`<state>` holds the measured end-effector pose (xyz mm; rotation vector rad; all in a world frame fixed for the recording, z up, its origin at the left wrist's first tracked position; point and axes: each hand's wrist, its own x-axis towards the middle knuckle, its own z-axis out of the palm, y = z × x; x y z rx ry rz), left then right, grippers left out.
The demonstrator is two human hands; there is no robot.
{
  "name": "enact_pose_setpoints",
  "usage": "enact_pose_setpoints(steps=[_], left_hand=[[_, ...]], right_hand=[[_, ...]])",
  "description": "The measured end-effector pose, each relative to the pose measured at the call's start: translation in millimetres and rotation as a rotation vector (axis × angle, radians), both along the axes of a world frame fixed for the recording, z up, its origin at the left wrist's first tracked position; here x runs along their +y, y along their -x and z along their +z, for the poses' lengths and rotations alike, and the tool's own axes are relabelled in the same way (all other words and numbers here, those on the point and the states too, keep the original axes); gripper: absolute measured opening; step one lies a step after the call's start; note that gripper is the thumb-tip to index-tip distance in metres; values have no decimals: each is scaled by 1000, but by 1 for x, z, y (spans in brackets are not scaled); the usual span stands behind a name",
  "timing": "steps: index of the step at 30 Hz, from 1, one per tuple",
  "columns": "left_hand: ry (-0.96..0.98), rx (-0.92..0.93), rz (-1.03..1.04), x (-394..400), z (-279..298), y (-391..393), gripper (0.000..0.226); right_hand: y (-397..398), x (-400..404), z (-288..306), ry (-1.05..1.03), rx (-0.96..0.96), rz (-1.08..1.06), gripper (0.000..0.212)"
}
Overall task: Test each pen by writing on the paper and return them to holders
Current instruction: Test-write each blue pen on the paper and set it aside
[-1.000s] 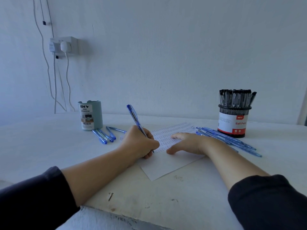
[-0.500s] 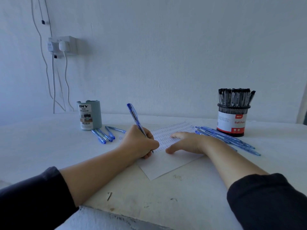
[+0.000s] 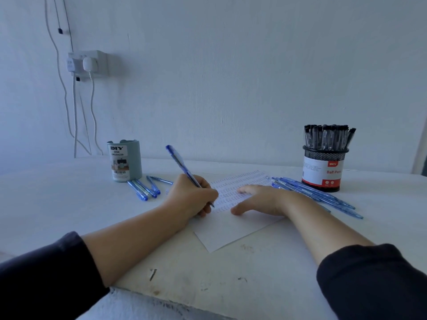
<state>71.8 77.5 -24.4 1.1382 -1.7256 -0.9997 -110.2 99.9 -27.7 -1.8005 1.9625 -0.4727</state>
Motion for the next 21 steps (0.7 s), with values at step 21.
enact_pose_setpoints(steps=[21], left_hand=[[-292,567,79,-46,21,29,16]], right_hand=[[12,-16,-7,78,175,-72,45]])
